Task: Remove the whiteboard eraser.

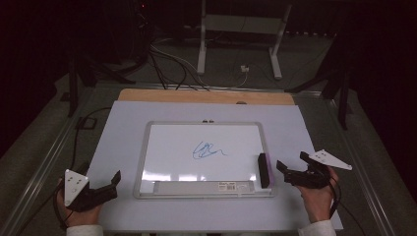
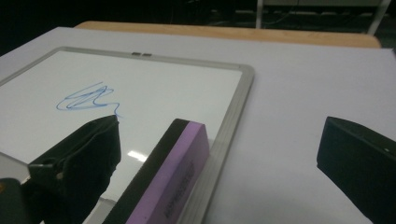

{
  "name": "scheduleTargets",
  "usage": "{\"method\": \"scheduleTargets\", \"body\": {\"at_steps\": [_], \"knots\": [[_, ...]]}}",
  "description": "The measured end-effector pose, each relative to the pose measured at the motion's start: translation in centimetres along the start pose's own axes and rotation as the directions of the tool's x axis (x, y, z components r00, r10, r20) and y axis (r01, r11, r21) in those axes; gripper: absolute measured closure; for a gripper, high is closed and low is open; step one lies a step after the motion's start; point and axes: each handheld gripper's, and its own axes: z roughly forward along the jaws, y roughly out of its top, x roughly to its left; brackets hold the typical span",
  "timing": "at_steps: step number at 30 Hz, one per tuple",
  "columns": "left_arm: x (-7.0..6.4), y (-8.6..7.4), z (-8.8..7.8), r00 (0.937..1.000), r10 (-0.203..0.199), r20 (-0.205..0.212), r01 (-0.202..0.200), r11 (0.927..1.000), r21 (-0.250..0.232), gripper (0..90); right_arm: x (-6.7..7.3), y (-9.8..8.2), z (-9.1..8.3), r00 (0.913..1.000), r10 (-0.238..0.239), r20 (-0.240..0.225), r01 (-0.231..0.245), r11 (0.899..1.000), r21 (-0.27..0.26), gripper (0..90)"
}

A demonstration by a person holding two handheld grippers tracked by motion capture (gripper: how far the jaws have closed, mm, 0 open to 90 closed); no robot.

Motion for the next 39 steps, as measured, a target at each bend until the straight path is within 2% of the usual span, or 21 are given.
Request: {"method": "scheduleTargets", "body": {"at_steps": [9,15,18,20,22,26,28,31,32,33,39], "knots": [[0.0,-0.1,0.1,1.0,-0.002,0.001,0.002,1.0,0.003,0.5,0.2,-0.3,1.6,0.9992,0.026,-0.031,-0.023,0.996,0.086,4.5],[-0.1,-0.1,0.1,1.0,0.002,0.002,-0.002,0.9999,0.011,0.5,0.5,-0.7,2.4,0.9976,0.03,-0.063,-0.021,0.991,0.136,8.4],[-0.1,-0.2,0.1,1.0,0.002,0.003,-0.002,0.9999,0.013,0.5,0.7,-0.8,2.7,0.9972,0.024,-0.071,-0.011,0.986,0.169,13.8],[-0.1,-0.2,0.1,1.0,0.003,0.002,-0.003,0.9999,0.016,0.5,0.9,-1.0,2.9,0.9959,0.032,-0.084,-0.015,0.98,0.198,21.5],[-0.1,-0.2,0.2,1.0,0.003,0.002,-0.003,0.9999,0.016,0.5,1.0,-1.1,3.0,0.9974,0.032,-0.065,-0.016,0.974,0.224,33.2],[-0.1,-0.2,0.2,1.0,0.003,0.002,-0.003,0.9998,0.018,0.5,1.0,-1.5,3.1,0.9888,0.068,-0.133,-0.032,0.967,0.253,54.1],[-0.1,-0.2,0.2,1.0,0.003,0.003,-0.003,0.9998,0.02,0.5,0.9,-1.4,3.2,0.9857,0.084,-0.146,-0.043,0.963,0.265,57.4],[-0.2,-0.2,0.2,1.0,0.005,0.003,-0.005,0.9998,0.02,0.5,1.0,-1.4,3.3,0.9835,0.102,-0.15,-0.057,0.959,0.278,56.6],[-0.2,-0.2,0.2,1.0,0.004,0.003,-0.005,0.9998,0.021,0.5,1.1,-1.5,3.4,0.9825,0.11,-0.151,-0.064,0.957,0.282,52.4],[-0.2,-0.2,0.2,1.0,0.005,0.001,-0.005,0.9997,0.022,0.5,1.1,-1.5,3.6,0.9775,0.135,-0.161,-0.083,0.952,0.295,48.2],[-0.2,-0.2,0.2,0.9999,0.01,-0.001,-0.01,0.9997,0.023,0.5,2.0,-1.6,4.3,0.9726,0.145,-0.182,-0.079,0.941,0.328,40.7]]}}
